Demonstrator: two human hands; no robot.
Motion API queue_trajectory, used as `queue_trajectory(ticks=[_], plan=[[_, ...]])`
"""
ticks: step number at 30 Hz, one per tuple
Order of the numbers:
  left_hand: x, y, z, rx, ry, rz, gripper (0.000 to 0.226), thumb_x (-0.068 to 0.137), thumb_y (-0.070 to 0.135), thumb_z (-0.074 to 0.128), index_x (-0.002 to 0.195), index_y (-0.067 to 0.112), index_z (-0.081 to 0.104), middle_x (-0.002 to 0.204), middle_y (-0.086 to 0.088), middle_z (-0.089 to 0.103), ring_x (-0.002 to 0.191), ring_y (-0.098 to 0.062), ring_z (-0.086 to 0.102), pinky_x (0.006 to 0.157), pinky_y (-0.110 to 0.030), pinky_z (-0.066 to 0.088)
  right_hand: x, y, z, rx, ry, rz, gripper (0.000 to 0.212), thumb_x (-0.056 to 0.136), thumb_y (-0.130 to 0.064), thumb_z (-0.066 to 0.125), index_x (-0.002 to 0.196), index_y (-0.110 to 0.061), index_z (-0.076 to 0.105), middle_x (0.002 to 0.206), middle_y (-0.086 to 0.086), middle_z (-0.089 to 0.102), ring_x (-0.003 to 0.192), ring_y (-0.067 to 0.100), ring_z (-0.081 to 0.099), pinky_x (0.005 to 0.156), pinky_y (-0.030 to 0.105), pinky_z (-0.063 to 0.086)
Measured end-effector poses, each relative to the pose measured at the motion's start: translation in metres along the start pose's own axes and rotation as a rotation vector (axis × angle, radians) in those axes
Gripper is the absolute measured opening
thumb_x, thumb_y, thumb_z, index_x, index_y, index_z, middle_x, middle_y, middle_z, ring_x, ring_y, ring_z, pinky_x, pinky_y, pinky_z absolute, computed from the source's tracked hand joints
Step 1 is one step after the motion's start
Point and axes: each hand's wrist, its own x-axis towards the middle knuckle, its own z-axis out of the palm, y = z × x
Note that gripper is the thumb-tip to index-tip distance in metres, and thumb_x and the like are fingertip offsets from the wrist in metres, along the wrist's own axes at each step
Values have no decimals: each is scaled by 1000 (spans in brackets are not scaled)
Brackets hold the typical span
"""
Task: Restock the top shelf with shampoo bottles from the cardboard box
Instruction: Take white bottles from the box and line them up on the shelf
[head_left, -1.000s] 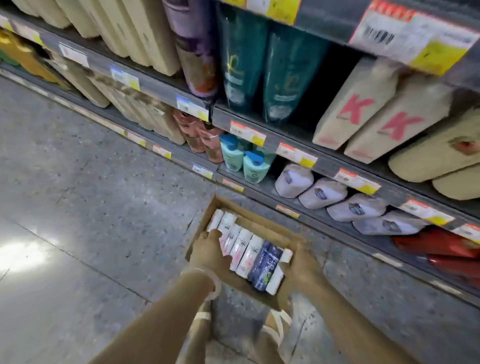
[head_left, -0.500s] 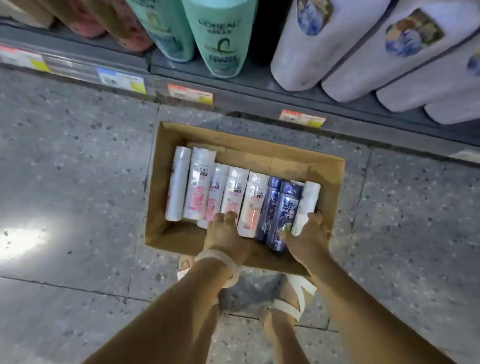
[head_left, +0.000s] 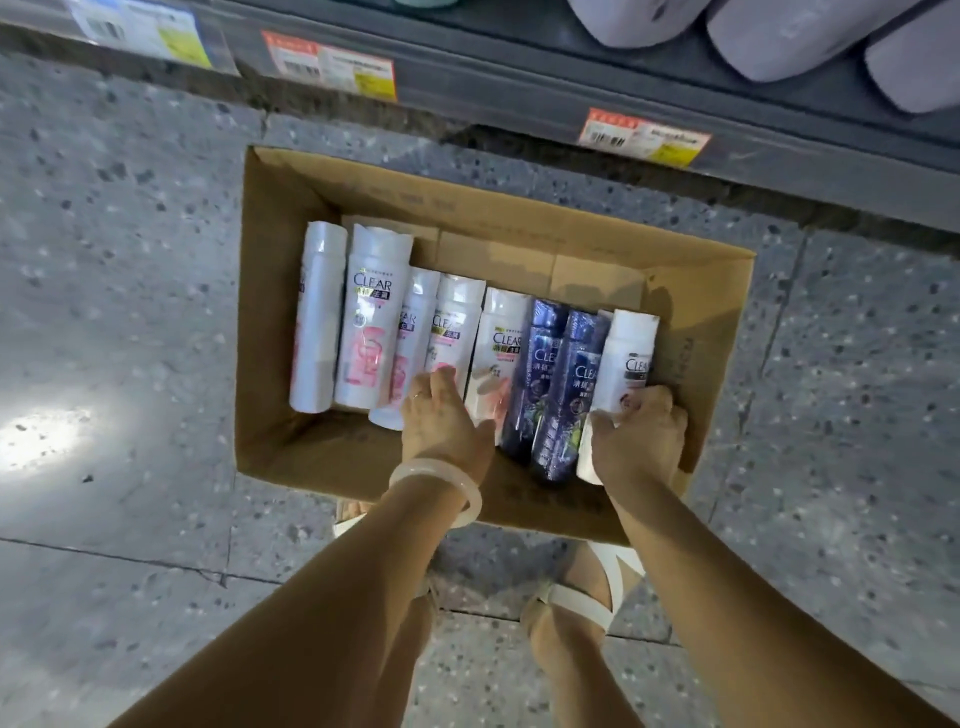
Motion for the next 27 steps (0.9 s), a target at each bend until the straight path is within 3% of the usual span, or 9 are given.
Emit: queue_trajectory(ticks=[4,9,11,15,18,20,23,27], plan=[[3,5,11,-43,-5,0,61,86,23,60,138,15,29,144,-8,30,133,-25,31,113,-37,29,4,5,3,110,-8,31,41,81,-10,69,113,-10,43,121,14,60,107,34,59,72,27,42],[13,-3,13,-74,95,22,57,85,18,62,135,13,33,140,-8,35,131,-25,34,111,-33,28,12,-1,9,33,-17,-5,65,68,-23,81,122,-7,48,128,12,53,114,29,53,87,34,44],[16,-8,13,-83,149,20,56,85,16,61,134,11,34,140,-8,36,131,-25,33,111,-32,28,16,-3,12,6,-56,-17,66,66,-27,82,120,-7,50,127,12,51,112,29,52,87,34,45],[17,-16,13,-94,231,70,52,83,12,61,131,7,40,139,-11,37,128,-28,38,107,-34,32,21,-1,14,80,-105,8,71,58,-29,86,111,-8,44,117,12,56,104,33,58,82,48,54],[14,-24,7,-77,416,126,55,77,8,64,129,3,46,139,-17,40,126,-36,39,103,-43,35,23,-1,9,154,-206,50,69,63,-26,85,115,-10,42,116,7,59,102,27,61,67,31,52],[17,-27,-1,-72,518,89,60,76,11,66,130,2,43,140,-19,38,127,-39,37,104,-47,33,23,-6,6,238,-250,96,65,64,-27,84,116,-13,47,112,2,62,100,22,62,70,29,51],[28,-30,-13,-53,476,-47,63,80,20,65,134,7,35,143,-14,33,131,-35,32,110,-45,28,22,-21,6,405,-296,167,51,65,-27,82,108,-14,58,98,-2,66,92,20,65,79,34,54],[43,-25,-24,-29,439,-152,65,82,27,62,135,5,31,140,-16,31,126,-34,32,111,-40,27,19,-42,7,462,-282,110,49,68,-21,81,103,-16,47,82,-10,56,70,7,56,54,20,44]])
